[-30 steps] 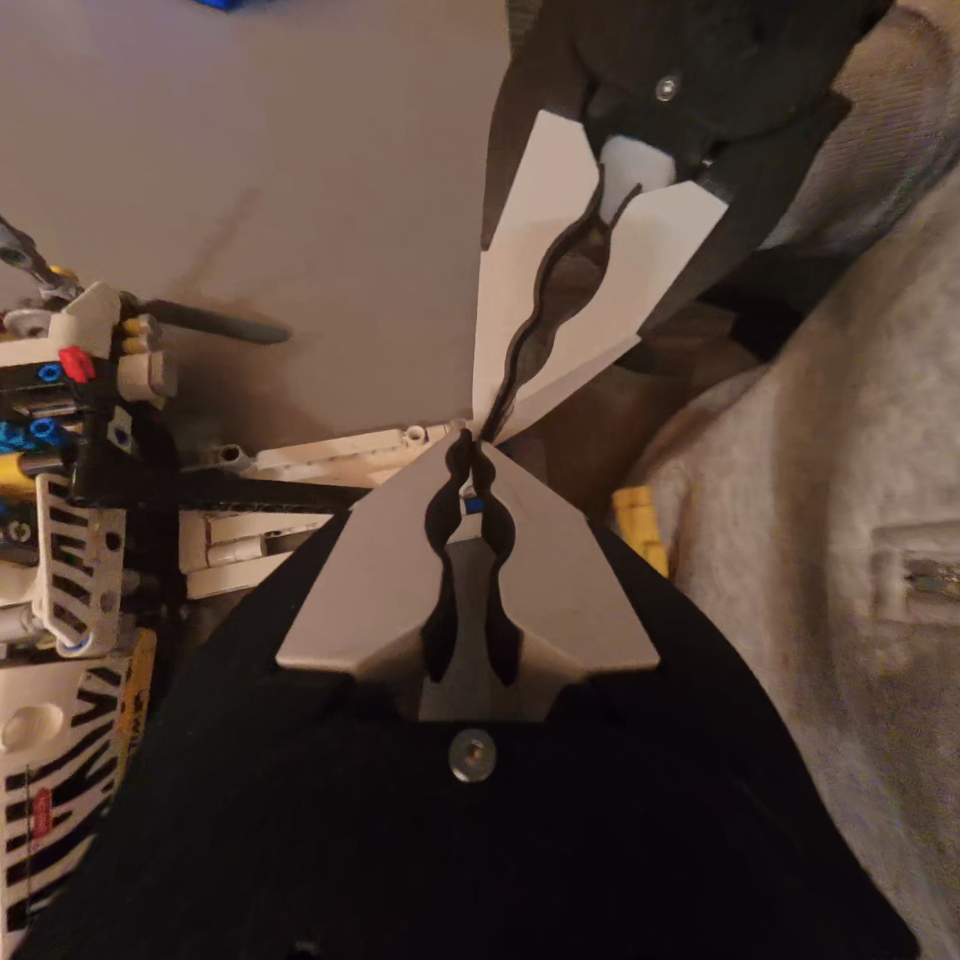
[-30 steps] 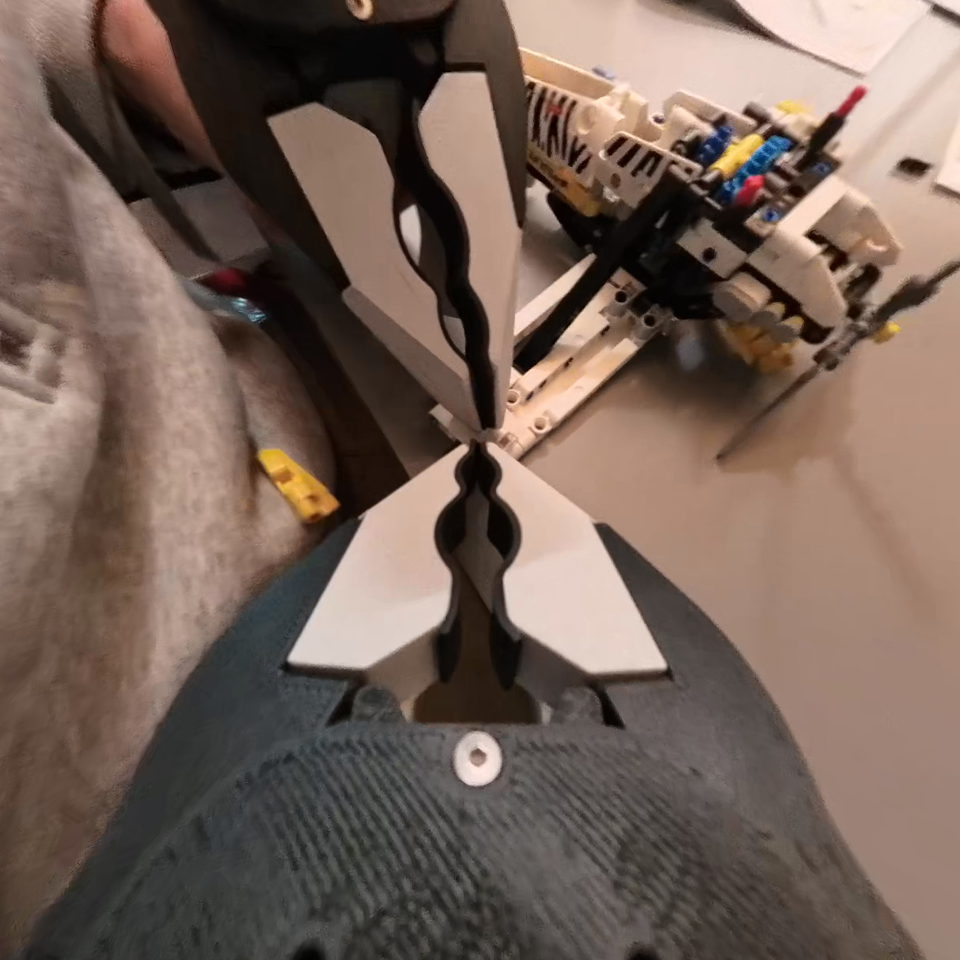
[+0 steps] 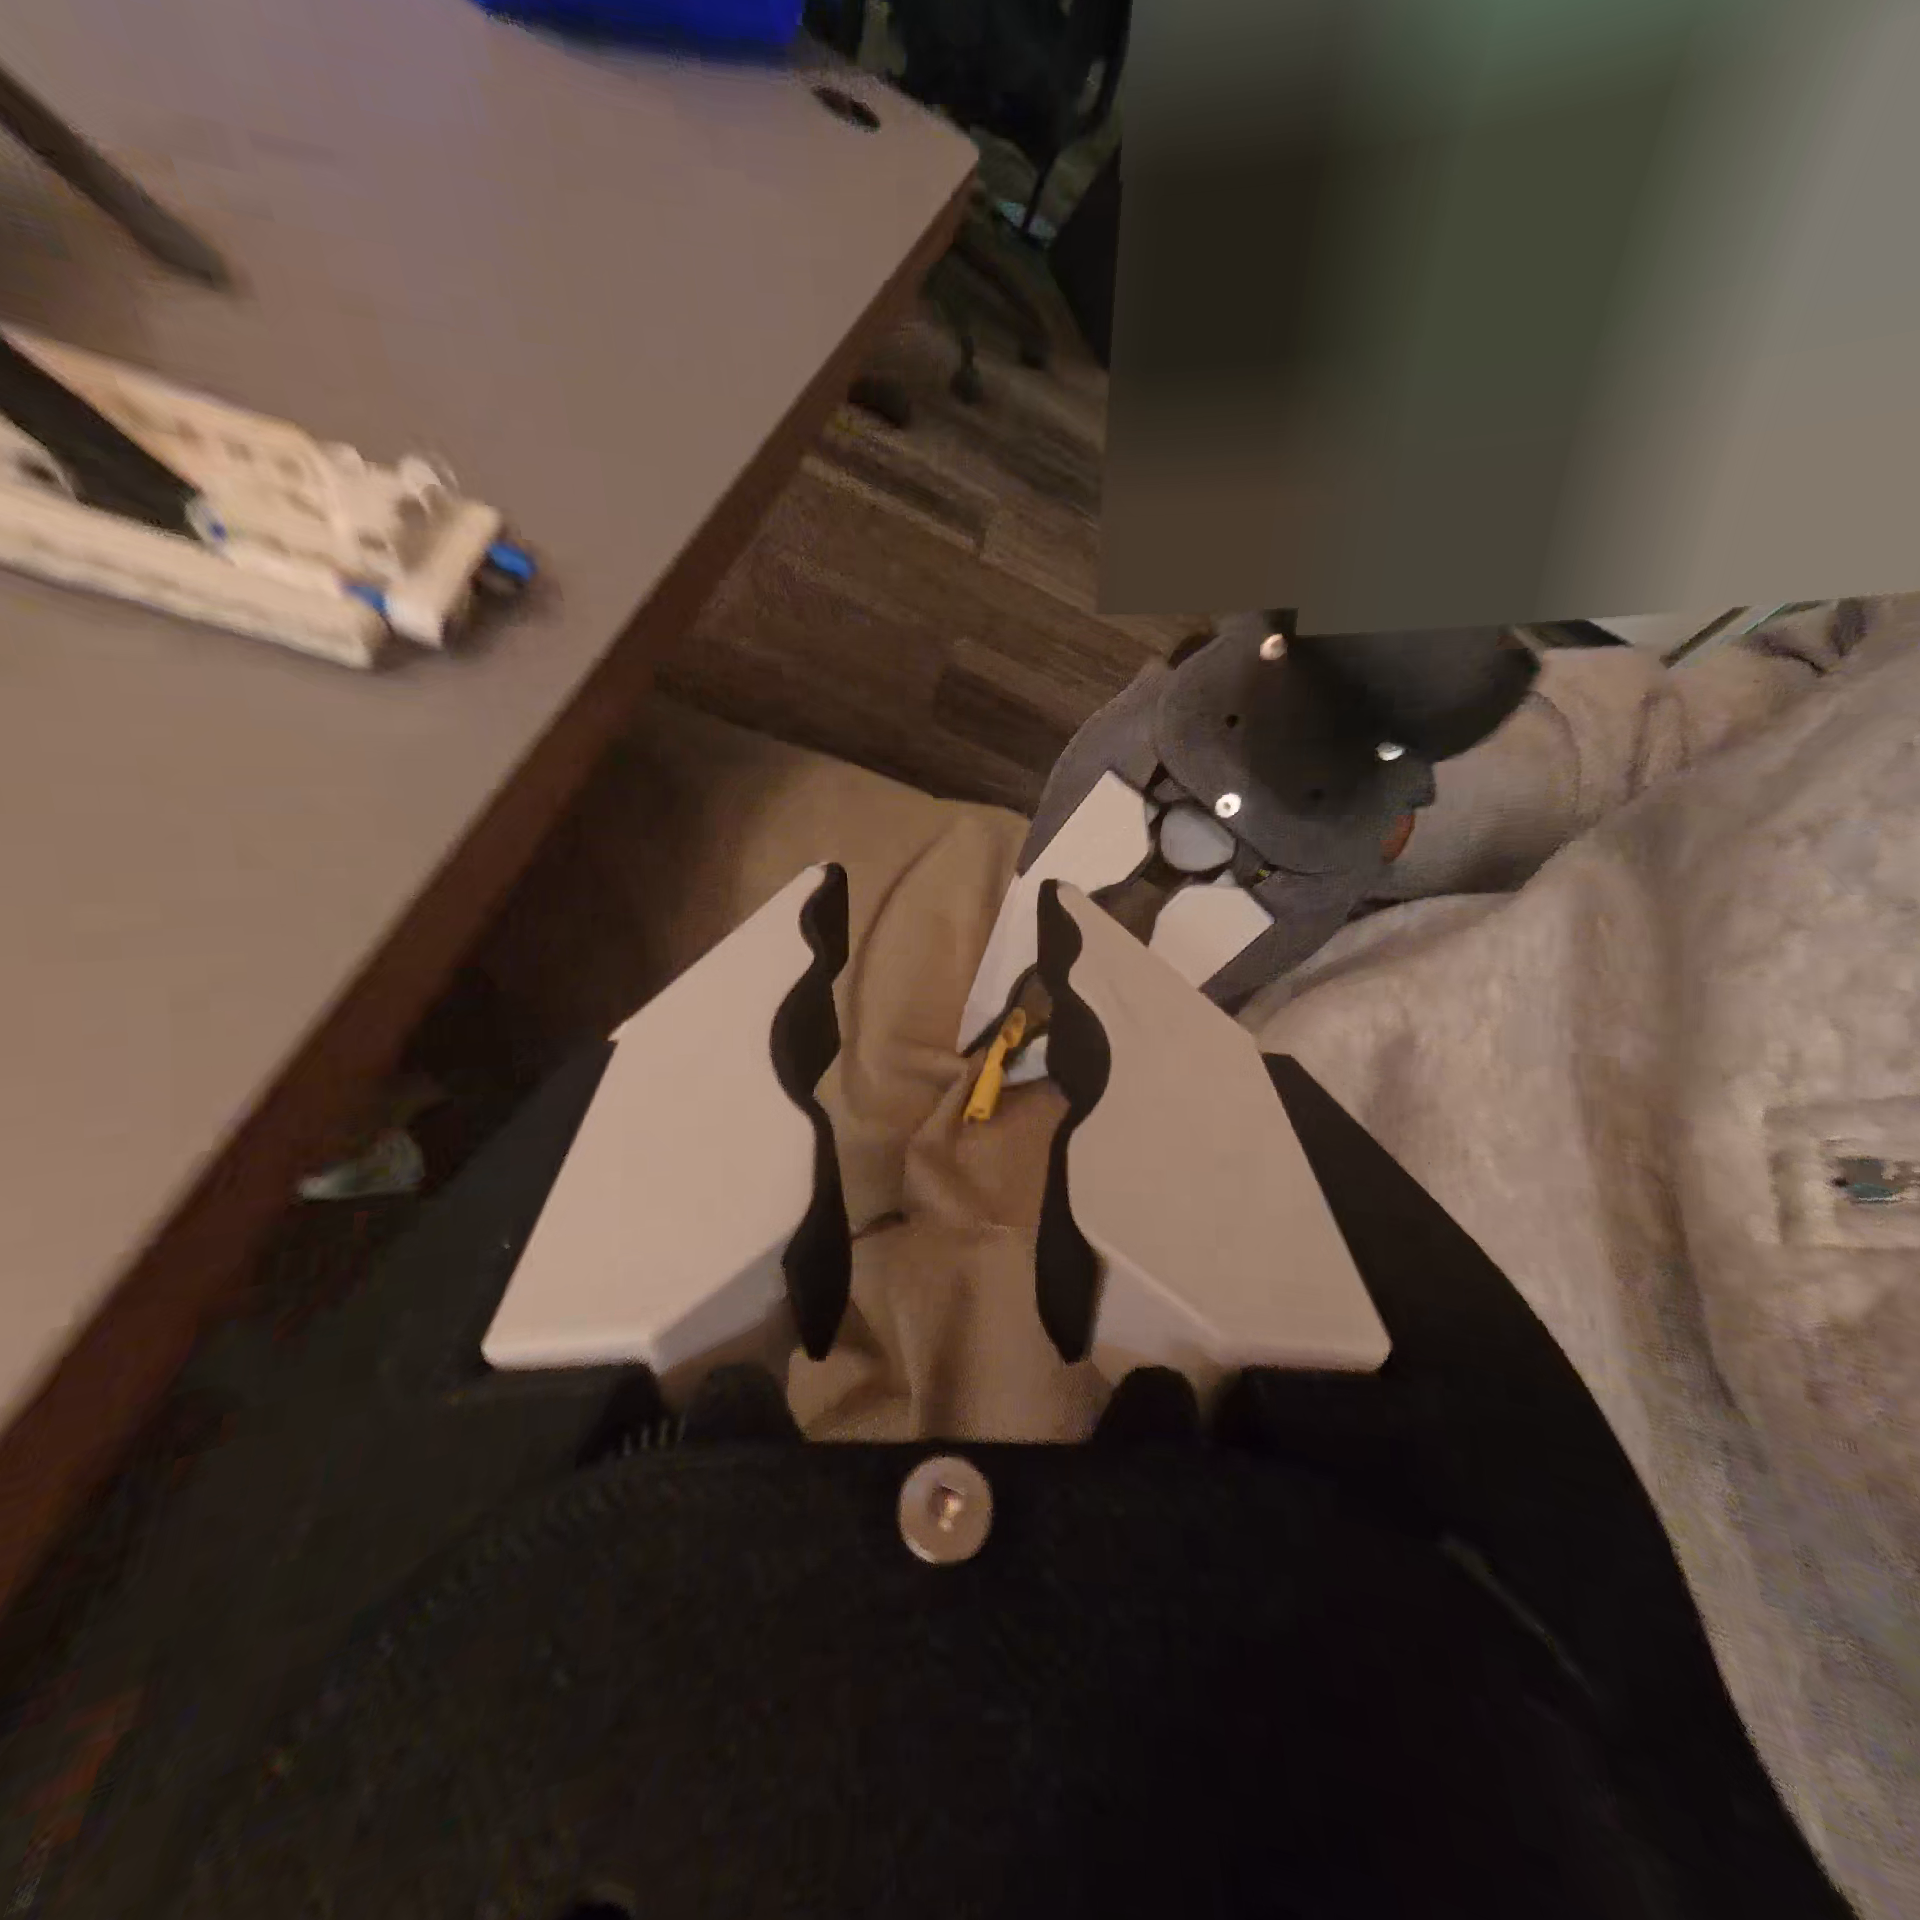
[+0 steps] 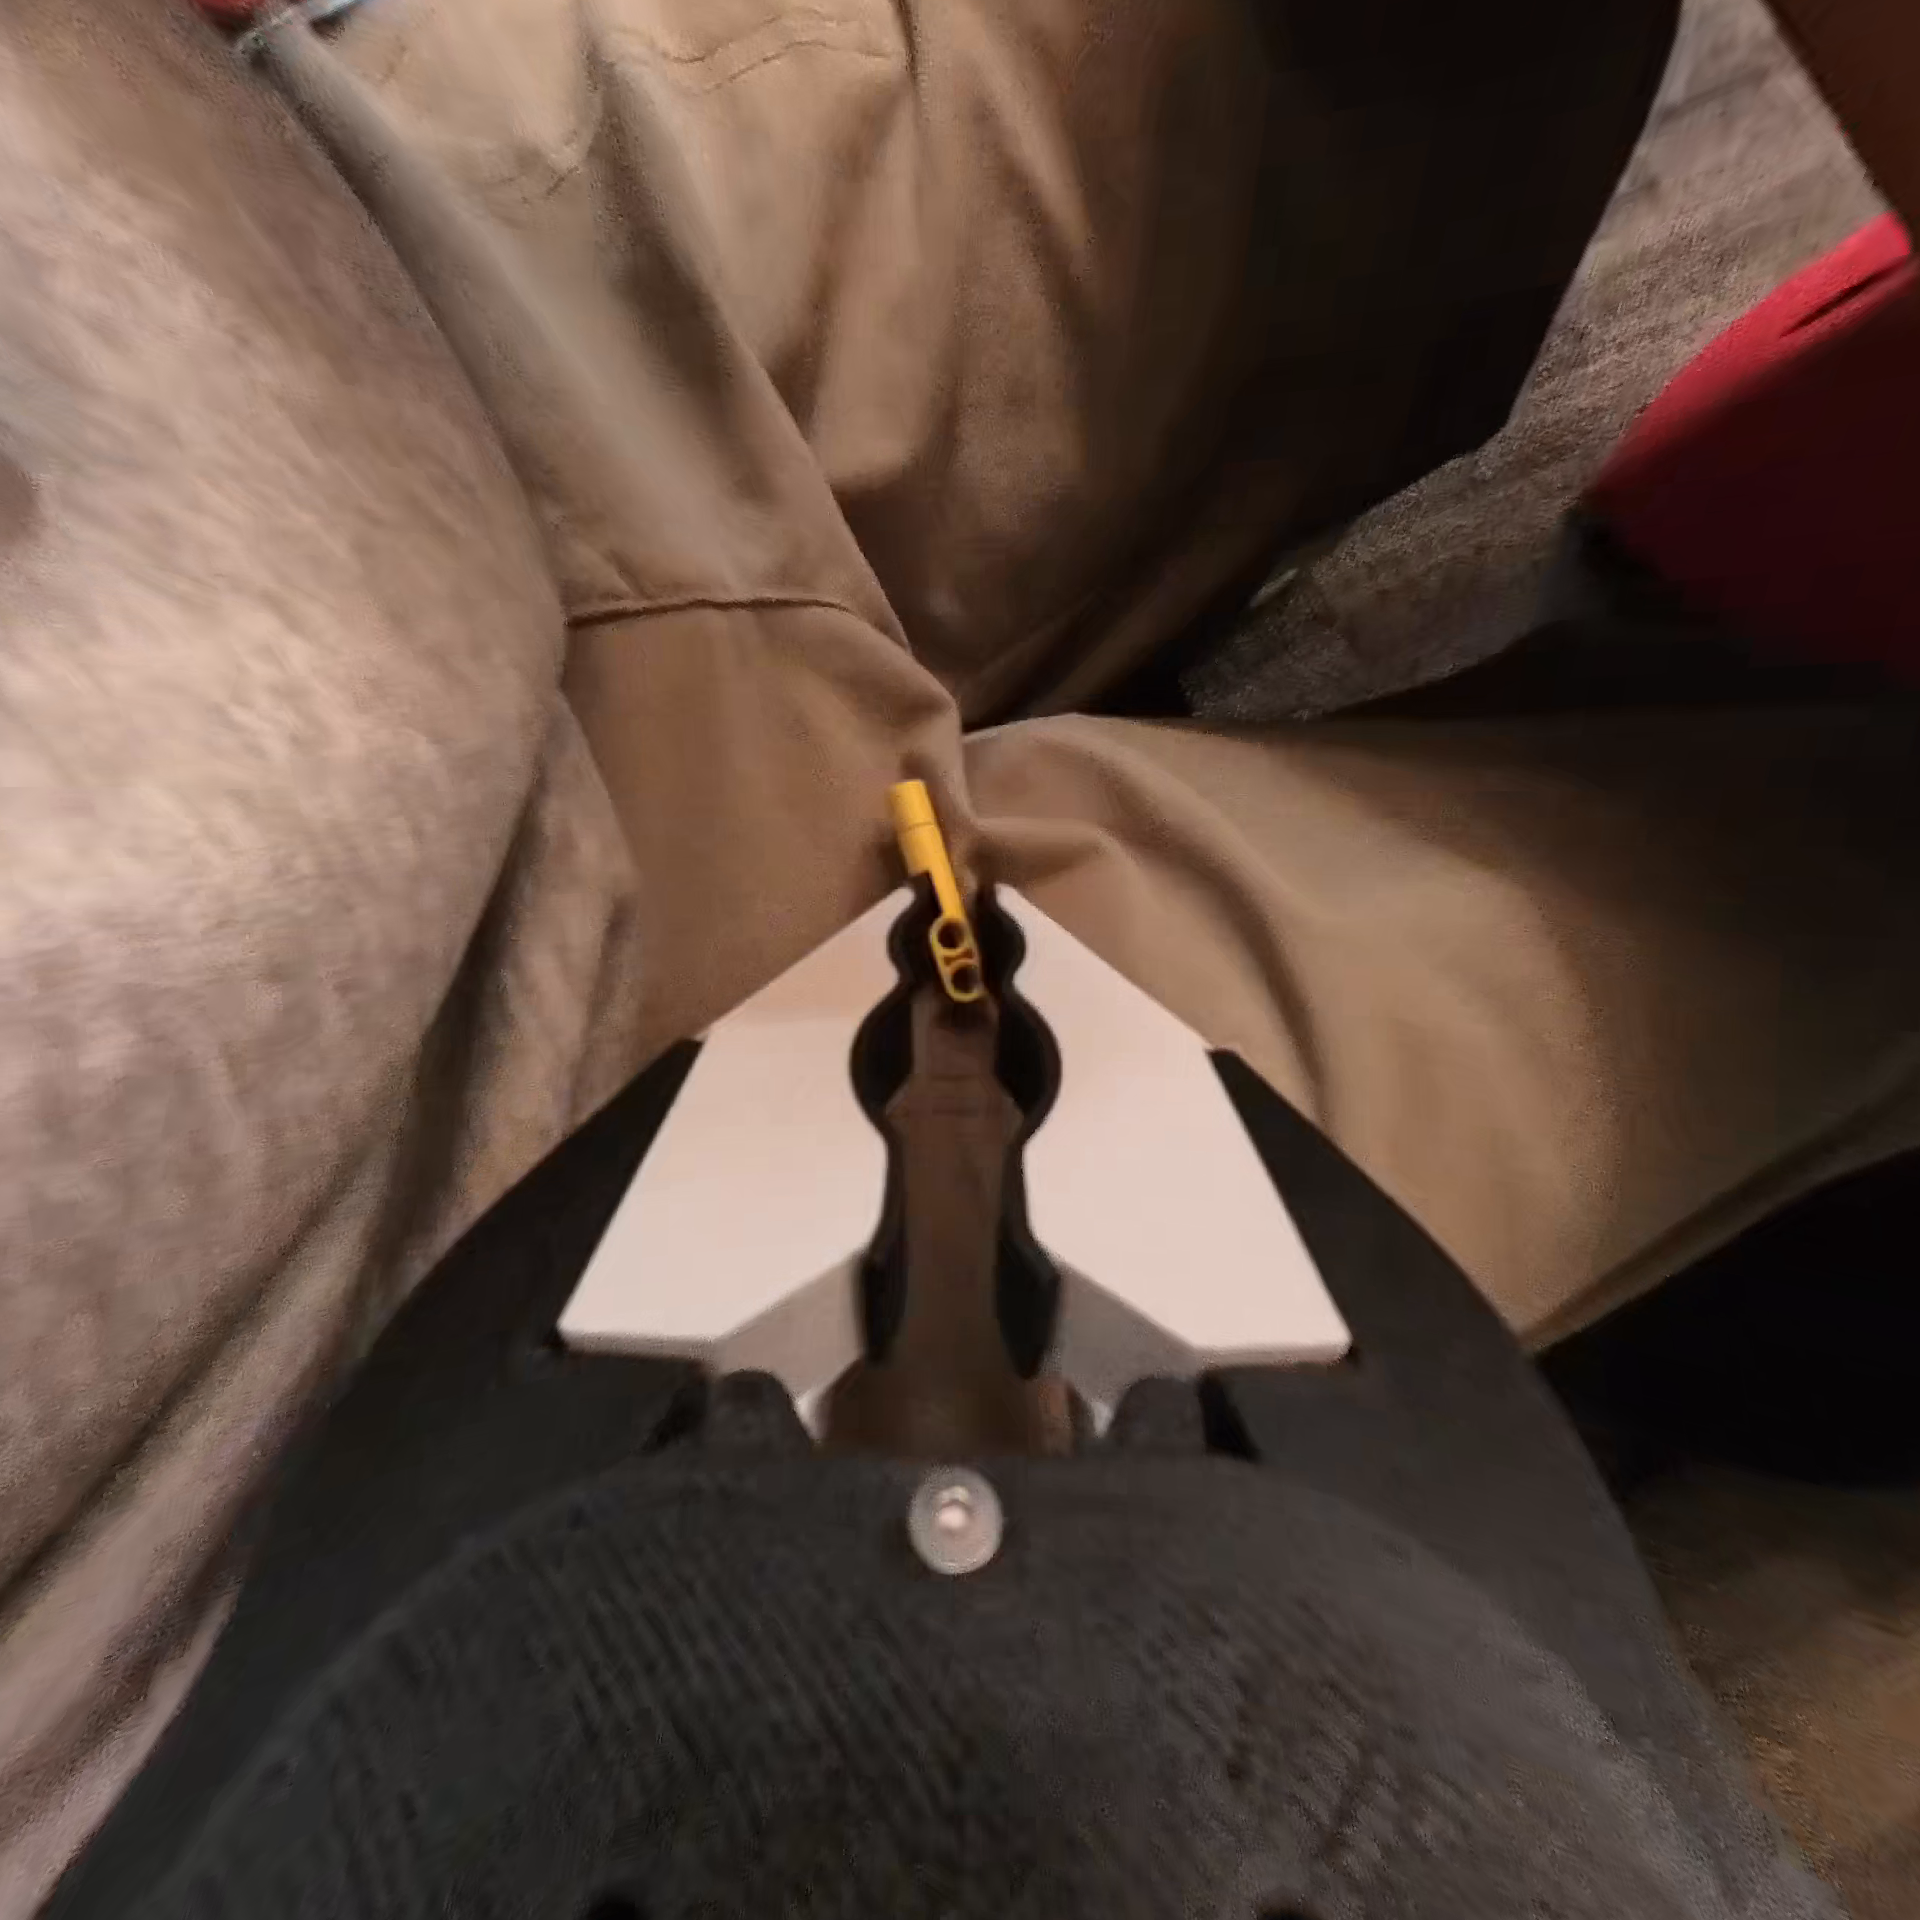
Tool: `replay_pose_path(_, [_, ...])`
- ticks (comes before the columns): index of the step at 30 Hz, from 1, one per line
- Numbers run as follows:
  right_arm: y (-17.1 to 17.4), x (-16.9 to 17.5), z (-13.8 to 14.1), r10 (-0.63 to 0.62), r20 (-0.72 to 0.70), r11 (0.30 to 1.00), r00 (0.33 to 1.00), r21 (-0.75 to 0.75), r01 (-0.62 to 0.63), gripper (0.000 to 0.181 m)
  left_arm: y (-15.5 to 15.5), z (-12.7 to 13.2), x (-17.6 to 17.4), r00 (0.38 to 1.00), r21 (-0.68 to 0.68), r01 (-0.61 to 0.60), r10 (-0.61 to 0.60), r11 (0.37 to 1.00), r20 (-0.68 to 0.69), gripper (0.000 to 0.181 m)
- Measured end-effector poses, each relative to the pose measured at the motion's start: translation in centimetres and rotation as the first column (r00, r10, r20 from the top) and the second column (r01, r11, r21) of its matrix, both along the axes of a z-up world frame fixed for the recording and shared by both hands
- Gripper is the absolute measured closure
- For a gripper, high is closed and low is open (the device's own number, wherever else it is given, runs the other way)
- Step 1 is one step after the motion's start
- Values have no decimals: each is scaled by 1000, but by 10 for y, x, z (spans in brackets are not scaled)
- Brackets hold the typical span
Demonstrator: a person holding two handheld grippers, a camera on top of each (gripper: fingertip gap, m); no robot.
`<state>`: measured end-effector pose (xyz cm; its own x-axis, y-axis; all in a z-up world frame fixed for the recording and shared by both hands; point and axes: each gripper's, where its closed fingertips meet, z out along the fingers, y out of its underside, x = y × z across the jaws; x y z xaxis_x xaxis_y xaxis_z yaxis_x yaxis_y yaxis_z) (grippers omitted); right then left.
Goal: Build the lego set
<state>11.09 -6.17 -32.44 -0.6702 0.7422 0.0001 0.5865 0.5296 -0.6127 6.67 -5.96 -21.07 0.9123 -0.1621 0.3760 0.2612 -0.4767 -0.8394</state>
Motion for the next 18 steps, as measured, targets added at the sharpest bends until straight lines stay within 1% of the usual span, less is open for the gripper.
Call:
replay_pose_path(2, [-6, 9, 11, 53, -42, 998, 998, 18, -52, 175, -9, -11, 11, 999, -28, -20, 22, 999, 50, 147])
replay_pose_path(4, [-12, 14, 30, 75, -88, 996, 993, -36, -78, 175, -16, -16, 21, 989, -34, -32, 37, 999, 141, 147])
replay_pose_path(5, [-15, 15, 42, 81, -119, 994, 990, -68, -90, 175, -19, -16, 28, 978, -32, -24, 31, 999, 208, 146])
replay_pose_path(6, [-18, 16, 54, 87, -154, 990, 984, -99, -103, 175, -21, -14, 38, 958, -26, -2, 9, 1000, 286, 145])
replay_pose_path(7, [-21, 16, 65, 97, -184, 984, 978, -128, -121, 175, -23, -10, 50, 930, -5, 43, -38, 999, 367, 145])
replay_pose_path(8, [-26, 18, 73, 113, -199, 977, 973, -156, -145, 175, -26, -4, 63, 895, 24, 97, -98, 995, 435, 143])
replay_pose_path(9, [-31, 21, 79, 135, -193, 969, 972, -180, -171, 175, -28, 2, 73, 868, 51, 132, -141, 990, 477, 144])
replay_pose_path(10, [-34, 22, 82, 150, -178, 964, 973, -191, -184, 175, -29, 3, 79, 868, 53, 138, -147, 989, 475, 148])
replay_pose_path(11, [-37, 23, 86, 159, -175, 961, 972, -199, -193, 175, -30, 0, 83, 894, 27, 139, -137, 990, 427, 160])
replay_pose_path(12, [-39, 23, 93, 169, -188, 956, 968, -209, -208, 175, -31, -6, 85, 927, -9, 138, -126, 990, 352, 170])
replay_pose_path(13, [-40, 22, 98, 173, -204, 954, 964, -210, -216, 175, -31, -4, 83, 953, -5, 112, -106, 994, 282, 175])
replay_pose_path(14, [-40, 20, 104, 168, -229, 950, 959, -222, -220, 175, -31, 1, 81, 965, 10, 89, -89, 996, 246, 175])
replay_pose_path(16, [-41, 18, 117, 156, -270, 936, 950, -265, -229, 175, -31, 13, 78, 959, 42, 68, -77, 997, 272, 175])
replay_pose_path(18, [-42, 17, 126, 143, -300, 923, 943, -303, -236, 175, -32, 23, 76, 929, 83, 62, -88, 995, 358, 175])
